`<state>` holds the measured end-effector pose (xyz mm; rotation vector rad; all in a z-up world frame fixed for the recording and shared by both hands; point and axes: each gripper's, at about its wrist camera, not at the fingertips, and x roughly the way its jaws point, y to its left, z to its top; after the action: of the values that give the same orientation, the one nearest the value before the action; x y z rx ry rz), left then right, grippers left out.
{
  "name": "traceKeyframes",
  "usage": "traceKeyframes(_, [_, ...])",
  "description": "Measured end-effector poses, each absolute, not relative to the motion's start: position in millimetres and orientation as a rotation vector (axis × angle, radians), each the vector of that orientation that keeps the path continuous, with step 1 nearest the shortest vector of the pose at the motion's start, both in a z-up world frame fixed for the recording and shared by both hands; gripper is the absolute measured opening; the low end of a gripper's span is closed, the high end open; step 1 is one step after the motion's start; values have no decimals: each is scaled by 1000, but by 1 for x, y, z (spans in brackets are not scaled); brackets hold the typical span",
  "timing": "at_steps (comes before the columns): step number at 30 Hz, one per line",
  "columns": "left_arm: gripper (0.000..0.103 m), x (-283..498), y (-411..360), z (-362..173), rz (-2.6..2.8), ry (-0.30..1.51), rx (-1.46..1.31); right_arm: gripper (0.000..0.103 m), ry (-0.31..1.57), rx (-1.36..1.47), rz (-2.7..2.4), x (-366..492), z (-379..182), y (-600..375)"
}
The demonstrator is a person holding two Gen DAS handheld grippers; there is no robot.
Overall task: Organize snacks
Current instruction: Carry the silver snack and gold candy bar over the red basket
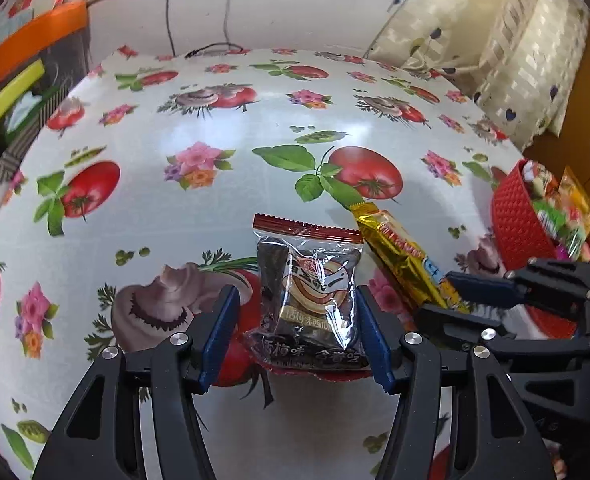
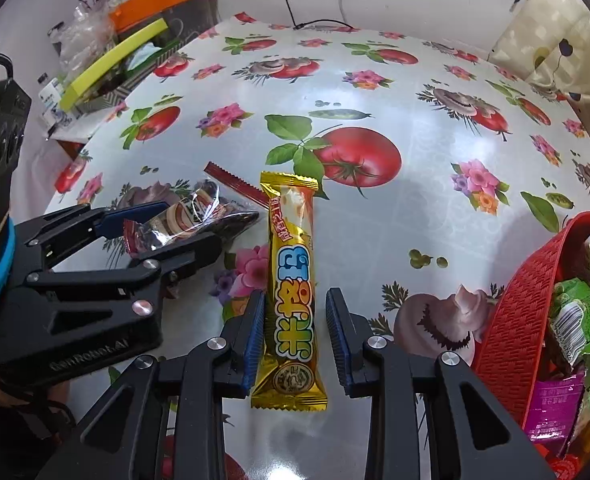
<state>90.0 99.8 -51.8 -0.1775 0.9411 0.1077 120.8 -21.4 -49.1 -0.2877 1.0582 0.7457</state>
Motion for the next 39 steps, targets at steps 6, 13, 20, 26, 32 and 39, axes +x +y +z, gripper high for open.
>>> traceKeyframes(6, [49, 90, 88, -54, 129, 923, -74, 19, 1037, -287, 747, 118, -50, -22])
traceKeyframes(13, [44, 86, 90, -52, 123, 910, -100, 18, 1007, -272, 738, 115, -49, -28])
traceKeyframes(20, [44, 77, 87, -44, 107, 885, -130, 18, 969, -240, 728, 110, -37, -38])
traceKeyframes(26, [44, 71, 84, -26, 95, 847, -148, 18, 924, -206, 728, 103, -21, -47])
traceKeyframes(32, [44, 67, 75, -11, 71, 820, -160, 18, 871, -182, 730, 93, -2, -60])
traceKeyframes(39, [44, 65, 58, 0, 30, 800, -159, 18, 841, -147, 709, 87, 10, -79])
